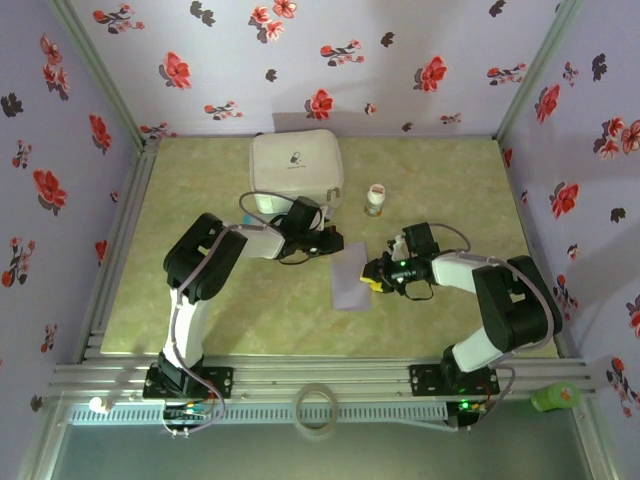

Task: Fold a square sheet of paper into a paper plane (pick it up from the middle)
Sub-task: Fold the triangle a second time at the center of the table.

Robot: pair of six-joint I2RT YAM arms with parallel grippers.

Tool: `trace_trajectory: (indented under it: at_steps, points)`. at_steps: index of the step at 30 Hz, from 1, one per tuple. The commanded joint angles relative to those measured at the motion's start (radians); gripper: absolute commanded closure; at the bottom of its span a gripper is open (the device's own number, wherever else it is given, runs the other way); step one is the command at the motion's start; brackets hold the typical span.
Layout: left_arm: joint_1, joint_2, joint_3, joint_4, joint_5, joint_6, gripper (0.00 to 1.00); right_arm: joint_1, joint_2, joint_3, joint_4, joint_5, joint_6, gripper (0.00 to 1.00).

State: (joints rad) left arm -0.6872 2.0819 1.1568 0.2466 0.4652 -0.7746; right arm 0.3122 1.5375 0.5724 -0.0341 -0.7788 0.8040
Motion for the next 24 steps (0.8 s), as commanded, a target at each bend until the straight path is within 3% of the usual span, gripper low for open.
trace_trajectory:
  at_steps: [1,7,14,24]
  points:
    - [-0.006,-0.053,0.021,-0.059,0.009,0.046,0.89,0.002,0.009,-0.019,0.049,-0.013,0.031,0.81]
    - [-0.011,-0.162,-0.013,-0.07,-0.017,0.073,0.76,0.002,0.014,-0.043,0.13,-0.037,0.074,0.8]
    - [-0.018,-0.242,-0.082,-0.063,-0.04,0.067,0.73,0.002,-0.009,-0.065,0.165,-0.053,0.072,0.72]
    - [-0.075,-0.35,-0.17,-0.067,-0.112,0.154,0.69,0.003,-0.004,-0.062,0.212,-0.064,0.081,0.8]
